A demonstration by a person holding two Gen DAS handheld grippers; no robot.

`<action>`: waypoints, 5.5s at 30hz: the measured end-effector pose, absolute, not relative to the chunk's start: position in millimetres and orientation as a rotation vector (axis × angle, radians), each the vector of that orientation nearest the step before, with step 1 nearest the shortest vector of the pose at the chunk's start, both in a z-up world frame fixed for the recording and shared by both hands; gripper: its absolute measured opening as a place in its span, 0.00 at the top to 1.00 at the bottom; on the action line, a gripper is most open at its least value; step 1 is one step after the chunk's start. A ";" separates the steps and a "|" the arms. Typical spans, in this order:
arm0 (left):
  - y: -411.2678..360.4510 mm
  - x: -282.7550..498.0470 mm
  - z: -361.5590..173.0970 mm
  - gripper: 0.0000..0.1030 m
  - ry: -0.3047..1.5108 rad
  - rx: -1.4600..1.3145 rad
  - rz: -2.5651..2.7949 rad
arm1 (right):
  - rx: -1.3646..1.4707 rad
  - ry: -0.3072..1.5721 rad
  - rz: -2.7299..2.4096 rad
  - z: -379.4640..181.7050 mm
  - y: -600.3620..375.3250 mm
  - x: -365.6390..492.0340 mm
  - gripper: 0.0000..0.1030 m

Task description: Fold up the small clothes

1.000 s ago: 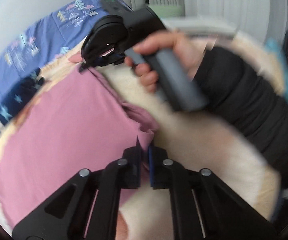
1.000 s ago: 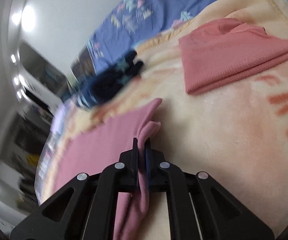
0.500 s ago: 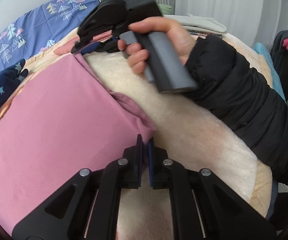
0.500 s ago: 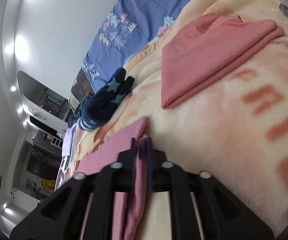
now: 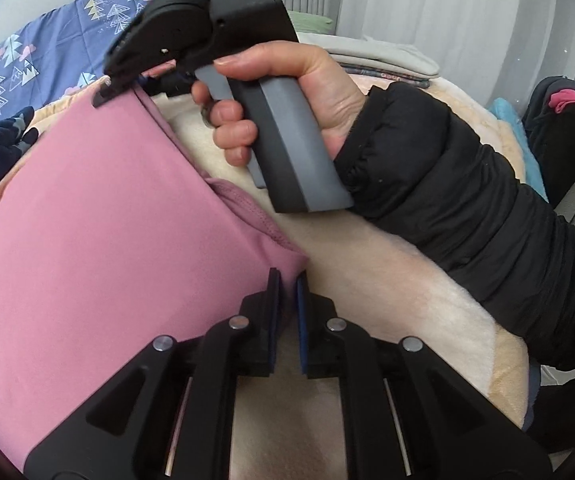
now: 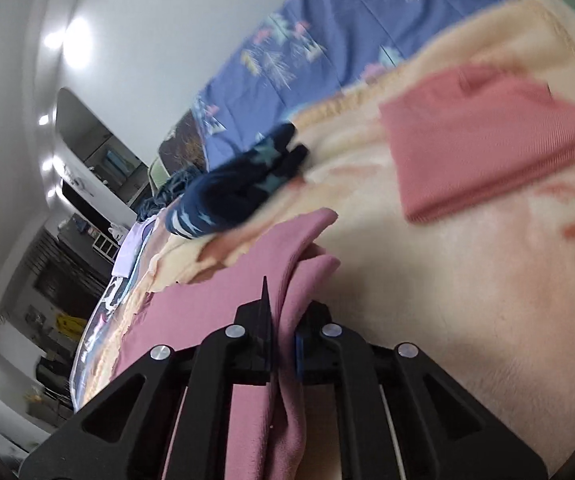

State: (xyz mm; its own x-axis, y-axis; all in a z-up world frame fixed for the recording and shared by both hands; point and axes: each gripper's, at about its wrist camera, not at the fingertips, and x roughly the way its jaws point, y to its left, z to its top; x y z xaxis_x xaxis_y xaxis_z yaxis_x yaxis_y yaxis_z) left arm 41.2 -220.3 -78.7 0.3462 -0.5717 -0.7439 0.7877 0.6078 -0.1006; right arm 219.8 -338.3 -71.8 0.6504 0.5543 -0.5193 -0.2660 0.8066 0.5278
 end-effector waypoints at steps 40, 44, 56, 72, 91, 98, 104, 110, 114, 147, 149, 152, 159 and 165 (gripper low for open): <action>114.5 0.8 -32.1 0.49 0.698 -0.122 -0.314 | -0.321 0.662 0.343 -15.2 -126.7 22.3 0.59; 160.5 -12.6 -40.1 0.49 0.689 -0.187 -0.232 | -0.693 0.489 0.440 -50.4 -43.8 -28.7 0.60; 205.1 -25.3 -62.6 0.71 0.725 -0.260 -0.278 | -1.022 0.347 0.569 -98.9 37.1 -56.0 0.52; 215.7 2.4 -73.4 0.59 0.817 -0.302 -0.290 | -0.914 0.450 0.601 -103.0 87.8 -30.3 0.97; 216.9 192.5 -97.2 0.92 0.925 -0.636 -0.407 | -0.850 0.441 0.624 -95.8 79.5 -33.1 0.97; 210.1 190.7 -100.8 0.89 0.880 -0.513 -0.376 | -0.752 0.588 0.692 -101.9 76.4 -13.8 0.97; 234.8 181.8 -112.4 0.75 0.836 -0.634 -0.389 | -0.792 0.563 0.691 -106.0 79.6 -26.5 0.94; 239.8 148.4 -94.6 0.60 0.848 -0.574 -0.427 | -0.769 0.570 0.701 -106.6 72.9 -28.2 0.90; 228.8 103.0 -85.3 0.60 0.855 -0.425 -0.494 | -0.585 0.609 0.846 -72.7 52.1 -22.4 0.75; 194.2 59.8 -97.0 0.94 0.824 -0.225 -0.377 | -0.101 1.009 0.579 -76.0 121.6 252.2 0.99; 200.1 61.5 -100.6 0.91 0.834 -0.259 -0.389 | -0.086 0.973 0.588 -58.0 103.4 239.2 0.86; 208.5 61.7 -102.3 0.89 0.831 -0.307 -0.410 | -0.171 0.855 0.619 -30.5 75.7 194.8 0.69; 238.0 56.0 -98.3 0.54 0.801 -0.520 -0.458 | -0.367 0.795 0.774 -37.1 26.5 54.5 0.57; 232.5 89.7 -82.6 0.36 0.849 -0.494 -0.448 | -0.463 0.798 0.808 -69.0 47.9 -7.5 0.53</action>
